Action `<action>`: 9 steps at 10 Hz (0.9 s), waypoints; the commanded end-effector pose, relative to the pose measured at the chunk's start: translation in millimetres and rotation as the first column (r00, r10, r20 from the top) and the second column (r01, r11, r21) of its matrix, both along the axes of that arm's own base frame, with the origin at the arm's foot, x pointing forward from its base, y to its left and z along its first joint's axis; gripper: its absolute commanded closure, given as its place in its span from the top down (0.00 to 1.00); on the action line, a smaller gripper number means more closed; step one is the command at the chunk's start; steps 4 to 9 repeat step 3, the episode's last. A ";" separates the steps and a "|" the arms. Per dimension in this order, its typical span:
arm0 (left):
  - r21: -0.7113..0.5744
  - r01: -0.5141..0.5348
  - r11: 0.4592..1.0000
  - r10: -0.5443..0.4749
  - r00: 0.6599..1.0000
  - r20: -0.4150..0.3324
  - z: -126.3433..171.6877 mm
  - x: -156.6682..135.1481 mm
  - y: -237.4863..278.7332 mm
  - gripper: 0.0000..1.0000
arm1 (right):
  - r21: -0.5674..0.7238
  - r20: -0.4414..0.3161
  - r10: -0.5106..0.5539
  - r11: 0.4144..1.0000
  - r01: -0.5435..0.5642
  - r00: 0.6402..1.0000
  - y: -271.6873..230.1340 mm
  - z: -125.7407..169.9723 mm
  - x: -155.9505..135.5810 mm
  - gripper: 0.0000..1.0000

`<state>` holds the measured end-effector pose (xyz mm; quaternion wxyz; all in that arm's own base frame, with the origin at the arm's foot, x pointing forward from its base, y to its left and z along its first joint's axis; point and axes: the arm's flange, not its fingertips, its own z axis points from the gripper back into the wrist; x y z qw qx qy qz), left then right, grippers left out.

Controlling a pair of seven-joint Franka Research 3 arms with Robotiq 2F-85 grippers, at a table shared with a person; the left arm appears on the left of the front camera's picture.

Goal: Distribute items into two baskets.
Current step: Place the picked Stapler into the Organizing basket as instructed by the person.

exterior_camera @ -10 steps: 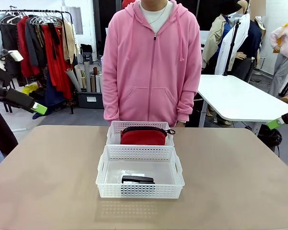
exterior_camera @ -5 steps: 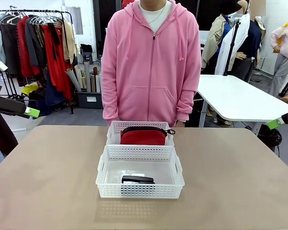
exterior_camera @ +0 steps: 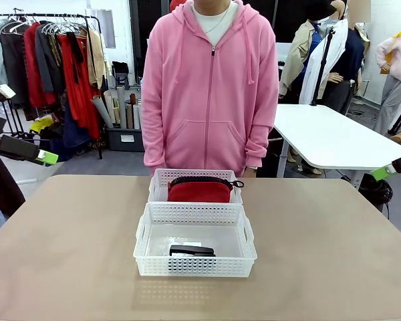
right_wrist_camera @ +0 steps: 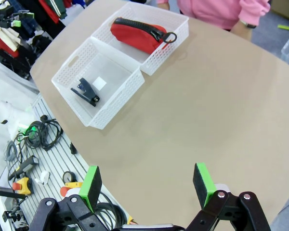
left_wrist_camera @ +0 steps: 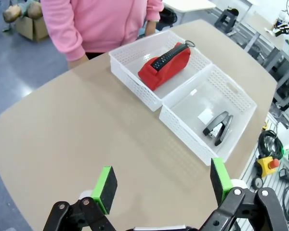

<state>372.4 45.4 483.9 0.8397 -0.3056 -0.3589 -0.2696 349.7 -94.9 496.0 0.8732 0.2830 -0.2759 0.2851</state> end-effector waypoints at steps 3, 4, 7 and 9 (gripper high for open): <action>-0.018 0.002 1.000 -0.002 1.000 0.014 -1.8 2.2 2.1 1.00 | 0.022 0.011 0.002 1.000 -0.002 1.000 0.8 1.0 1.3 1.00; -0.018 0.002 1.000 -0.002 1.000 0.014 -1.8 2.2 2.1 1.00 | 0.022 0.011 0.002 1.000 -0.002 1.000 0.8 1.0 1.3 1.00; -0.018 0.002 1.000 -0.002 1.000 0.014 -1.8 2.2 2.1 1.00 | 0.022 0.011 0.002 1.000 -0.002 1.000 0.8 1.0 1.3 1.00; -0.018 0.002 1.000 -0.002 1.000 0.014 -1.8 2.2 2.1 1.00 | 0.022 0.011 0.002 1.000 -0.002 1.000 0.8 1.0 1.3 1.00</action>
